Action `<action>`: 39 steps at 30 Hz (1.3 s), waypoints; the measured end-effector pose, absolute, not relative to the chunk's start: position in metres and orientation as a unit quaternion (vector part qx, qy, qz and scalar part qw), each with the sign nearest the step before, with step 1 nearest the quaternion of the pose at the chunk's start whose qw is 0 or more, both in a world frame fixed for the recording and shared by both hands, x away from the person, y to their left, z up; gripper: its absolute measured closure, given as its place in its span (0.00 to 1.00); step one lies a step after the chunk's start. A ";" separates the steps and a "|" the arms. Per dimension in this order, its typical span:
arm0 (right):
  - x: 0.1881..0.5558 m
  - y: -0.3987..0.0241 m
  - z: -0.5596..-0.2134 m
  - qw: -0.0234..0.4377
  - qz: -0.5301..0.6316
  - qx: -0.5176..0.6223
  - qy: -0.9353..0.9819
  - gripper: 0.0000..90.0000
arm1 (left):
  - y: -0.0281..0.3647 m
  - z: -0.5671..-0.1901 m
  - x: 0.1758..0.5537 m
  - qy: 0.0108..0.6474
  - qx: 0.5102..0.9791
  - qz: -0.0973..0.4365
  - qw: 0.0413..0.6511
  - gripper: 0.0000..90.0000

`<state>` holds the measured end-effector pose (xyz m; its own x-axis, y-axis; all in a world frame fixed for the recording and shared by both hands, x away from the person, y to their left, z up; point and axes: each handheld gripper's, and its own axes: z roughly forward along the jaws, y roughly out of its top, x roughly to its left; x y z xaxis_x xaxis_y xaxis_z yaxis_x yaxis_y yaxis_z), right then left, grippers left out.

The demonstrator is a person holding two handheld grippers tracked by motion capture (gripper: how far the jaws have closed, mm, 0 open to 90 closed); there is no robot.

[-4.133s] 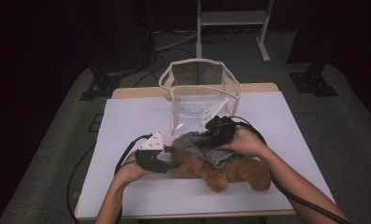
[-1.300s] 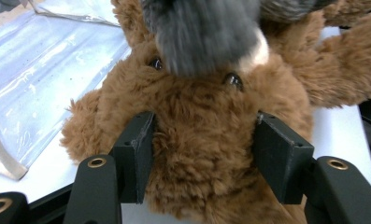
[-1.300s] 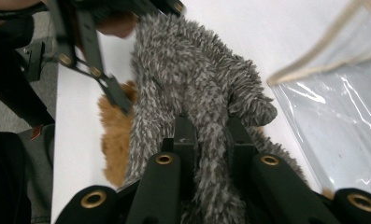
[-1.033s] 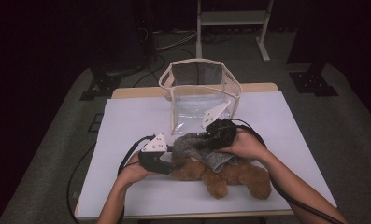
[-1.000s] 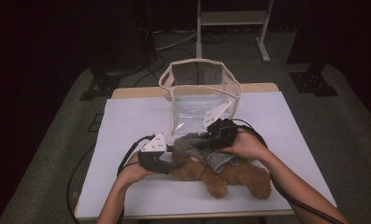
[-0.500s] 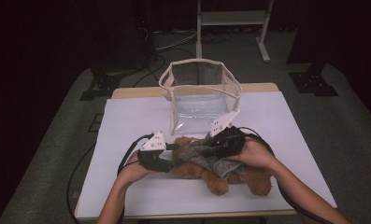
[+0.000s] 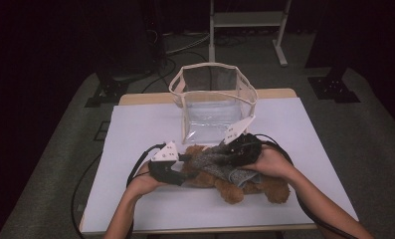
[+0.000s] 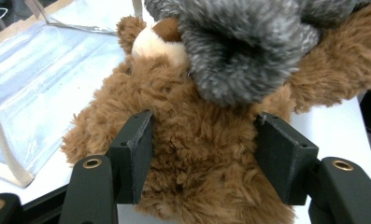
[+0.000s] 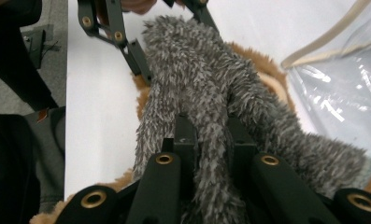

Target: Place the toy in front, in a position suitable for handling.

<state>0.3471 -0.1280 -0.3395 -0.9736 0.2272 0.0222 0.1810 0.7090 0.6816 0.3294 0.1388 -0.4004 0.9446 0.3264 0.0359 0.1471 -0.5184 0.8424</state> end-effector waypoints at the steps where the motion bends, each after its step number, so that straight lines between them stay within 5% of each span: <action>1: 0.347 -0.129 -0.339 0.031 0.368 0.114 0.923 0.87 | 0.139 -0.400 0.329 0.137 0.867 0.095 0.470 0.43; 20: 0.370 -0.121 -0.322 0.043 0.387 0.132 0.912 0.87 | 0.140 -0.399 0.326 0.120 0.872 0.073 0.468 0.41; 24: 0.366 -0.119 -0.336 0.021 0.372 0.126 0.919 0.87 | 0.142 -0.400 0.329 0.143 0.868 0.090 0.466 0.31; 34: 0.371 -0.122 -0.323 0.037 0.375 0.135 0.916 0.87 | 0.141 -0.400 0.325 0.119 0.875 0.078 0.463 0.38; 39: 0.369 -0.120 -0.340 0.008 0.355 0.128 0.926 0.87 | 0.143 -0.398 0.326 0.121 0.870 0.078 0.472 0.37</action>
